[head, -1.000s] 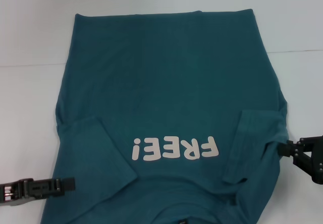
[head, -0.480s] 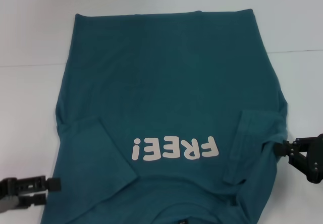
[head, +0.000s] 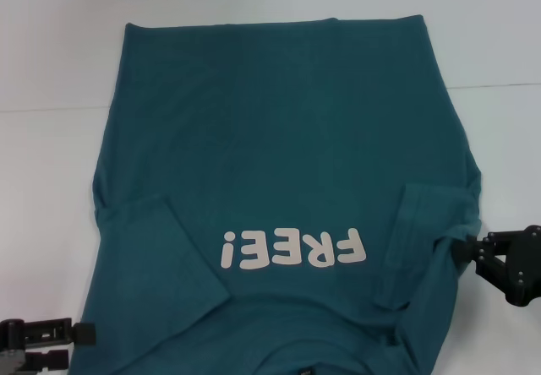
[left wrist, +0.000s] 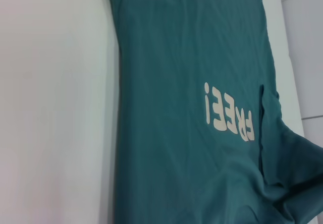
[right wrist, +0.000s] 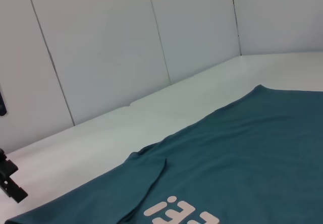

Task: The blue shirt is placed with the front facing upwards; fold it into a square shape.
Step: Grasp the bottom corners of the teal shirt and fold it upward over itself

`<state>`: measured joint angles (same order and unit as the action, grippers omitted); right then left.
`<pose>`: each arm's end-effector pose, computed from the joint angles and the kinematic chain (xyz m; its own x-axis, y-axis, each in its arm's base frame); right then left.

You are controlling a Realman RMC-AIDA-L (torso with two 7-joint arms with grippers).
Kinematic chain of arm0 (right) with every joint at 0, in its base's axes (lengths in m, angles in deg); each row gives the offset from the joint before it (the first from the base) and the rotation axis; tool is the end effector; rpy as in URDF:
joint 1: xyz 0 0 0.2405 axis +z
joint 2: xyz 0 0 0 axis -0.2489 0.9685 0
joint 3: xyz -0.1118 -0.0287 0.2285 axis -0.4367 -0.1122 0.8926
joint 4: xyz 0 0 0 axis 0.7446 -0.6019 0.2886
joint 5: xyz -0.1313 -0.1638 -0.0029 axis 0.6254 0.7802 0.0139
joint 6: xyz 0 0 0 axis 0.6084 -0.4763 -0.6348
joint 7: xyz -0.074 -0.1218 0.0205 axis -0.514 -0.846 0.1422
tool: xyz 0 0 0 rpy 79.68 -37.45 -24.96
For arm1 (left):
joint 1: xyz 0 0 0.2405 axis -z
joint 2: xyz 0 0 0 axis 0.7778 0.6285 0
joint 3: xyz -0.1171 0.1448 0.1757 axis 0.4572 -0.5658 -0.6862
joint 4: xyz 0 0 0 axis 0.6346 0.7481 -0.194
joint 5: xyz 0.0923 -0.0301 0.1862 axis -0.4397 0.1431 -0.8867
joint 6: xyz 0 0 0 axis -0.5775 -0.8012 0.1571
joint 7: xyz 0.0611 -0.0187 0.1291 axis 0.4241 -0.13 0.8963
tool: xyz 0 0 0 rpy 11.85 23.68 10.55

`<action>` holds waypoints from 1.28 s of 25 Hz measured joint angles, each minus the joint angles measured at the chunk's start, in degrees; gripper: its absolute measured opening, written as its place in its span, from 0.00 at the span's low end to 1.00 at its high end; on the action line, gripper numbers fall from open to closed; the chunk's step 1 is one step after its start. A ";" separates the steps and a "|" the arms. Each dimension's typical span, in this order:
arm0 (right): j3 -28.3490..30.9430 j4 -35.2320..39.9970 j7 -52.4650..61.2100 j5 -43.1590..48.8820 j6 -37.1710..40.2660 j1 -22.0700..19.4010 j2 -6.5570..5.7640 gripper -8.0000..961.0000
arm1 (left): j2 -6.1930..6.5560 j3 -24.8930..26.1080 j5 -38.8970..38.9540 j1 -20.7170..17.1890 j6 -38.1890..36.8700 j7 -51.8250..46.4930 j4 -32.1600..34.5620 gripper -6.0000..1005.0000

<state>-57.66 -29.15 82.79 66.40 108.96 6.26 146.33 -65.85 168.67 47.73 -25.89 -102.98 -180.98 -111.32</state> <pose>0.3320 0.2693 0.0403 0.7268 -0.3398 -0.5968 -0.5865 -0.7593 -0.2819 -0.3384 0.2726 0.0556 0.0035 0.9709 0.2394 0.9843 -0.0456 0.1704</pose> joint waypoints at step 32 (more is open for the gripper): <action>-0.70 -0.45 0.24 1.05 -0.91 0.16 -0.26 0.04 | 0.05 -0.71 -5.30 -0.10 1.05 -2.21 -0.05 0.94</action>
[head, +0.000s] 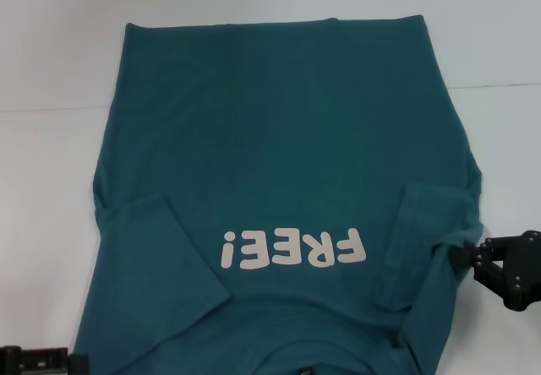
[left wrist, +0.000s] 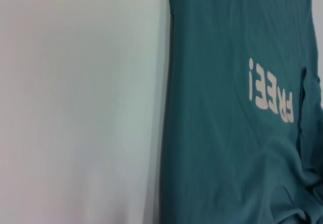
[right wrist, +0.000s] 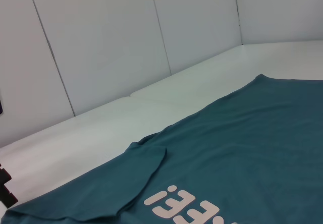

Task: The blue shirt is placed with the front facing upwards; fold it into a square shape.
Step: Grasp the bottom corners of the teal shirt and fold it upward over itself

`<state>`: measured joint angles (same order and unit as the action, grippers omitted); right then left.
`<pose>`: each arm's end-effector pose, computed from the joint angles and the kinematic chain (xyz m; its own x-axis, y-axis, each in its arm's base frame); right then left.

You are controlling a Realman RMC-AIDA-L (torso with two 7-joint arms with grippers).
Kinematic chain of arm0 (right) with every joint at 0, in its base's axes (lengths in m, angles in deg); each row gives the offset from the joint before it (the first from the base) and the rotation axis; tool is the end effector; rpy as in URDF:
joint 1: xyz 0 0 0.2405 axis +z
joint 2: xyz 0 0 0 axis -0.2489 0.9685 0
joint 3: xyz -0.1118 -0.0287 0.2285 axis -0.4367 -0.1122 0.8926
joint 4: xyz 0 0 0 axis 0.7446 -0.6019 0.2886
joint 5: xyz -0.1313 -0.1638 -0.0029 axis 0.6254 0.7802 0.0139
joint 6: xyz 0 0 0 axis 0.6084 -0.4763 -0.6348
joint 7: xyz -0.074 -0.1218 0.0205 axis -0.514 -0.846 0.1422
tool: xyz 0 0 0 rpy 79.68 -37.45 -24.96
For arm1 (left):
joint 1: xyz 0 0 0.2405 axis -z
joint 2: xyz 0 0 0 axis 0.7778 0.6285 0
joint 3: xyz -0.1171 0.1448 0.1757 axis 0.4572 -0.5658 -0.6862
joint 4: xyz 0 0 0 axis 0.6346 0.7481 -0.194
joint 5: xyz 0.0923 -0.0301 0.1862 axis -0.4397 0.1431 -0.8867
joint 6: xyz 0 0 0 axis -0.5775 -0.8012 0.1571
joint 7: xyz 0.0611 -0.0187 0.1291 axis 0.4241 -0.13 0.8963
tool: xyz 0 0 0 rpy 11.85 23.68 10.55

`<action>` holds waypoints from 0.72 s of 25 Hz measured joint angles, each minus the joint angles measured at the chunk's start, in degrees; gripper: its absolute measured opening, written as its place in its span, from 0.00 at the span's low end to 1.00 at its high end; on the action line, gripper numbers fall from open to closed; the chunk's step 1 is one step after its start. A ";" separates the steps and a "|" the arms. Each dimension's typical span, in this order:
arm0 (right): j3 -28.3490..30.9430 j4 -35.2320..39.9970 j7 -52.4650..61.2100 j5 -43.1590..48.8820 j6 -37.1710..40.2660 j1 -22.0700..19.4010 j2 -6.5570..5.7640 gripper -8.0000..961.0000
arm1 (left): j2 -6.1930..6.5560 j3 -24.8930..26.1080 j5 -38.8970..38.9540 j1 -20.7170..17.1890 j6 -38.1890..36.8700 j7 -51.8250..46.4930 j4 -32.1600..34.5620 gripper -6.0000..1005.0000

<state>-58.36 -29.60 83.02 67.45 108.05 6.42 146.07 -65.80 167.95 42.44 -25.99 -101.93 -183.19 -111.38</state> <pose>0.3343 0.2699 0.0376 0.7342 -0.3591 -0.5762 -0.5887 -0.7595 -0.2767 -0.3497 0.2650 0.0520 -0.0409 0.9838 0.1746 0.9947 0.0236 0.1001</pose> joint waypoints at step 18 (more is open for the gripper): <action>0.13 -0.03 0.21 0.03 0.00 0.26 -0.26 0.04 | -1.17 -1.48 -1.73 2.30 1.33 -0.58 0.78 0.94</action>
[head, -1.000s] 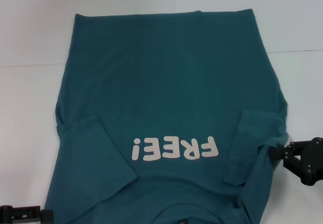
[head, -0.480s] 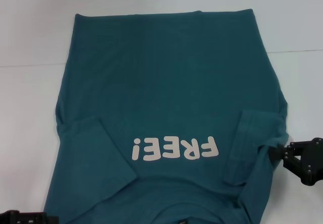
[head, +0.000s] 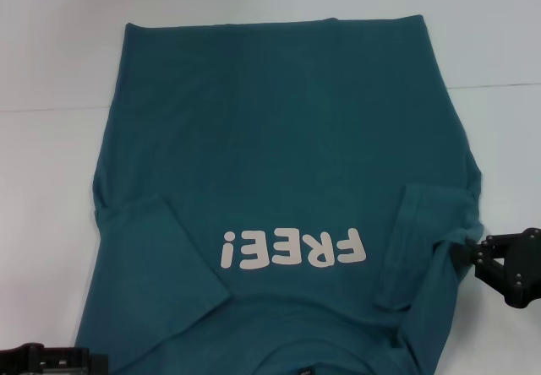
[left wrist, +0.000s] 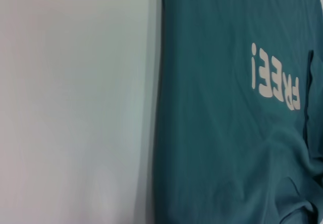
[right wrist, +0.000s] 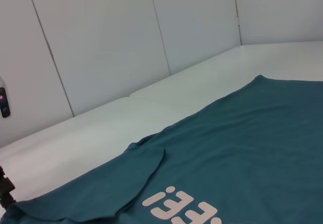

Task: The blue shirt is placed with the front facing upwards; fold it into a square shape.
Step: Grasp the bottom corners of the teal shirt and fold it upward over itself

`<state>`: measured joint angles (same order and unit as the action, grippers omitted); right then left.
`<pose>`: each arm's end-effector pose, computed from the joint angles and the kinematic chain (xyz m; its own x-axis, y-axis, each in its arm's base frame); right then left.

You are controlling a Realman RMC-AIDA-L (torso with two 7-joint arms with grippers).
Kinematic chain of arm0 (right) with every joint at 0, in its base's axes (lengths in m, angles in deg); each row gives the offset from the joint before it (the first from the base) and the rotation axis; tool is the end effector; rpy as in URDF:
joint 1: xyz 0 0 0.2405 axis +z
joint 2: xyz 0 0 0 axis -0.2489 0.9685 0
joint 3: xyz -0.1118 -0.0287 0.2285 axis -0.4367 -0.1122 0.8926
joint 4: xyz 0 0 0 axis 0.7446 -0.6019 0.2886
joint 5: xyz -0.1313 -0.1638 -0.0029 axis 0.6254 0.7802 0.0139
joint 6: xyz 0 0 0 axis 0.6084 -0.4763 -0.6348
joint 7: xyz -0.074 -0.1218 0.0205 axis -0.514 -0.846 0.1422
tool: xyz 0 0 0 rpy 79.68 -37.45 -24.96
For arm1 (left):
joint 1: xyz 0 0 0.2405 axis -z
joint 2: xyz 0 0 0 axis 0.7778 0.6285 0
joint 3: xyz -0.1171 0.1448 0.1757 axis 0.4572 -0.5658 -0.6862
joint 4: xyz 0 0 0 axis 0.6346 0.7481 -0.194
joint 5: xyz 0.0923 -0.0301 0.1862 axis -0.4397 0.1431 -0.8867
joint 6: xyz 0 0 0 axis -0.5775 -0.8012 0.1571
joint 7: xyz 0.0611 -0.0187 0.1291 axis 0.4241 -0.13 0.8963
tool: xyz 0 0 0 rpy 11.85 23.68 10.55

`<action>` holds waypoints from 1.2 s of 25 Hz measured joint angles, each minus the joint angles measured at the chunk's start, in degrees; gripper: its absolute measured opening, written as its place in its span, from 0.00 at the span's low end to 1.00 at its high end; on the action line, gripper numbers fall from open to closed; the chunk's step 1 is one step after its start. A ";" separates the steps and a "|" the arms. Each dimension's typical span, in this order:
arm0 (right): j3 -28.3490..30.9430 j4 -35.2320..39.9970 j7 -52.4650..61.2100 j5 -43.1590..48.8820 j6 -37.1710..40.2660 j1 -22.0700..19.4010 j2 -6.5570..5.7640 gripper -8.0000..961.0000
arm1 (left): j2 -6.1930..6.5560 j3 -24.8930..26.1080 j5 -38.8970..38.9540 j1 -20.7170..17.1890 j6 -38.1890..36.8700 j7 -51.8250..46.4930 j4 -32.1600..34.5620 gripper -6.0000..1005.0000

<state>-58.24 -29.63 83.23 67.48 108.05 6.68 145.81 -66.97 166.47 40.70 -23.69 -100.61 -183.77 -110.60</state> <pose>0.3341 0.2716 0.0396 0.7352 -0.3580 -0.5757 -0.5879 -0.7594 -0.2786 -0.3401 0.2743 0.0381 -0.0149 0.9911 0.1322 0.9966 0.0040 0.0823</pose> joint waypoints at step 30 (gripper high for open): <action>-0.11 0.00 -0.01 -0.07 0.00 0.49 -0.18 0.04 | 0.01 -0.87 -0.57 0.23 0.95 -1.39 0.00 0.81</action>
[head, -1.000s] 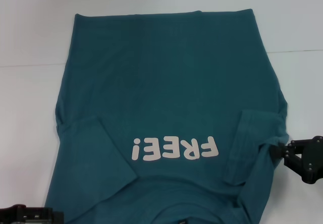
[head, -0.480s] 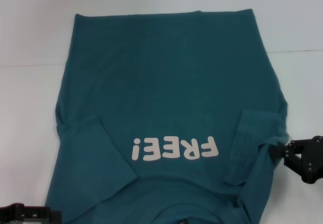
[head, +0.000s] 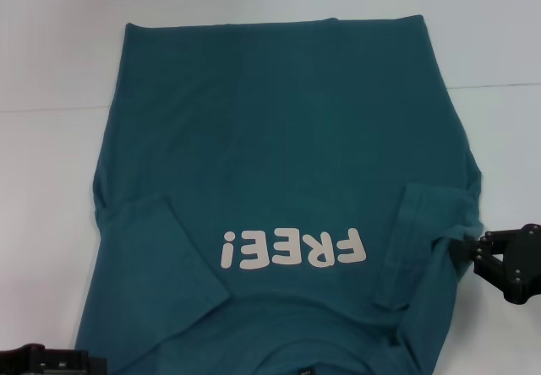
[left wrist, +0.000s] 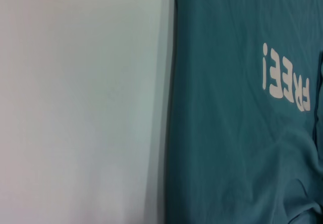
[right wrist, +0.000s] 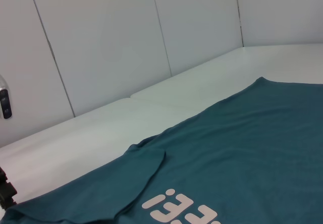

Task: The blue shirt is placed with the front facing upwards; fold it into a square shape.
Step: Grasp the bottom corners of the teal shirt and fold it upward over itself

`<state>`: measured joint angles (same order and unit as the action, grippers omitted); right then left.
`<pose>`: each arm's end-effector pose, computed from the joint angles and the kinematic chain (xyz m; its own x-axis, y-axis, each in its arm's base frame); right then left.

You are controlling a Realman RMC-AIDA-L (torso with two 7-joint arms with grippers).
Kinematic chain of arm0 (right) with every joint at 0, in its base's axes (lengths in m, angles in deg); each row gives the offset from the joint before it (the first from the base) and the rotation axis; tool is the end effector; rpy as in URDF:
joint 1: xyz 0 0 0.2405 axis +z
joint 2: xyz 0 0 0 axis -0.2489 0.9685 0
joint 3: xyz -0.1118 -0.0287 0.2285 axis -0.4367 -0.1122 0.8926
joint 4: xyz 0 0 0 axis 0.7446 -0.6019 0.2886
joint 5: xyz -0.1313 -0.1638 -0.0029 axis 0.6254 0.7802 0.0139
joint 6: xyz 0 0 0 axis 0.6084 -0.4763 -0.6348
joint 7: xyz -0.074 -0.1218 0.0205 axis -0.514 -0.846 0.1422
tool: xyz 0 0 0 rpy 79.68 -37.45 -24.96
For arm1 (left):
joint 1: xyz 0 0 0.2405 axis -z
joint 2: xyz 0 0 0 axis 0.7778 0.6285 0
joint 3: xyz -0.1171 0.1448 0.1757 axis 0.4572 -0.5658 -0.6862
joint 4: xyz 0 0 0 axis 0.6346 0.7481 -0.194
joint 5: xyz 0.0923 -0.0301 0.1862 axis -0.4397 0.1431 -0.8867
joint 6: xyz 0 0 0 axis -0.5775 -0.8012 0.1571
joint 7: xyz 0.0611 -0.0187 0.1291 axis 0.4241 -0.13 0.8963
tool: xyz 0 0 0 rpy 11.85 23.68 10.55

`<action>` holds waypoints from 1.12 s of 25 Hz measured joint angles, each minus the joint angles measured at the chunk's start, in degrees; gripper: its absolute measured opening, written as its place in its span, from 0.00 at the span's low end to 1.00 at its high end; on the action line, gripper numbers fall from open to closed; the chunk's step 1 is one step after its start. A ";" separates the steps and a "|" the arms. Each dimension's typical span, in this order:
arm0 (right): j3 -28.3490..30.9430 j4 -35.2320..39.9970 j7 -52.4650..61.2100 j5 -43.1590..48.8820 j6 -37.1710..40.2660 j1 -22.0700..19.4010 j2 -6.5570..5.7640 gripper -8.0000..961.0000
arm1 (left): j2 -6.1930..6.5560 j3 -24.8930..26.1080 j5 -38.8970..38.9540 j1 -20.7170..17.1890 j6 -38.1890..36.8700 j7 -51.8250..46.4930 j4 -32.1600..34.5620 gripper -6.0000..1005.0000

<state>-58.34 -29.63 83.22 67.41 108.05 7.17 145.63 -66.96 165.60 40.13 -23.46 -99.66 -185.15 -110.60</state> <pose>0.3321 0.2748 0.0408 0.7403 -0.3503 -0.5738 -0.5797 -0.7649 -0.2809 -0.3413 0.2761 0.0368 -0.0300 0.9918 0.1243 0.9979 0.0225 0.0607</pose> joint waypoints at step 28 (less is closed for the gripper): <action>0.00 -0.49 0.00 0.07 -1.14 0.45 -0.18 0.04 | -0.34 -2.44 -1.44 1.23 3.00 -2.71 -0.19 0.26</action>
<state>-58.34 -30.12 83.22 67.48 106.91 7.62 145.45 -67.30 163.17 38.69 -22.23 -96.66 -187.86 -110.79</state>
